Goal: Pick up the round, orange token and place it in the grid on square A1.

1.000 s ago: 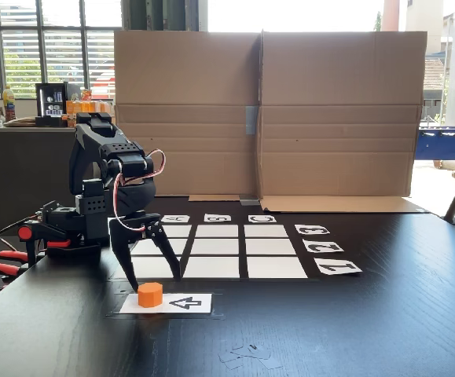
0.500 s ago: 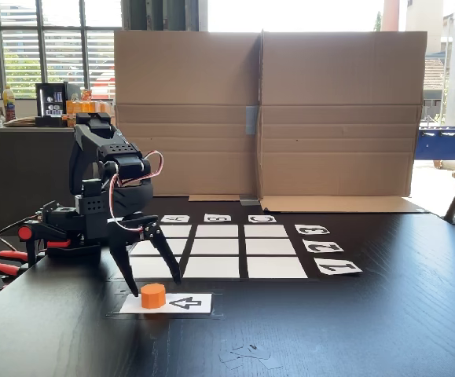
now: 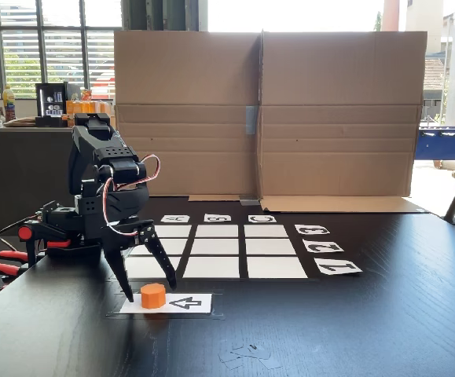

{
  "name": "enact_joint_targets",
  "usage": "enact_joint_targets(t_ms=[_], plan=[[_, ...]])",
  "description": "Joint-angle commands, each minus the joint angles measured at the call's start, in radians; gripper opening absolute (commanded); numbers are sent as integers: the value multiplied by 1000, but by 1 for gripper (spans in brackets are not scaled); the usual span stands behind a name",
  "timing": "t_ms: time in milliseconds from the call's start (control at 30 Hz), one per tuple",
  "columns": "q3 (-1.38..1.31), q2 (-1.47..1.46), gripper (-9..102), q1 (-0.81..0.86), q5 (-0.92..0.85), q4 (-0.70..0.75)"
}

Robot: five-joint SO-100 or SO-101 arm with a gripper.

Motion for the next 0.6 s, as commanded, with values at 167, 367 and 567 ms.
enact_joint_targets(t_ms=[167,367,567], plan=[[-37,2,27,9,8,-26],[-37,-3,23,9,8,-26],[-37,-5,20,9,8,-28]])
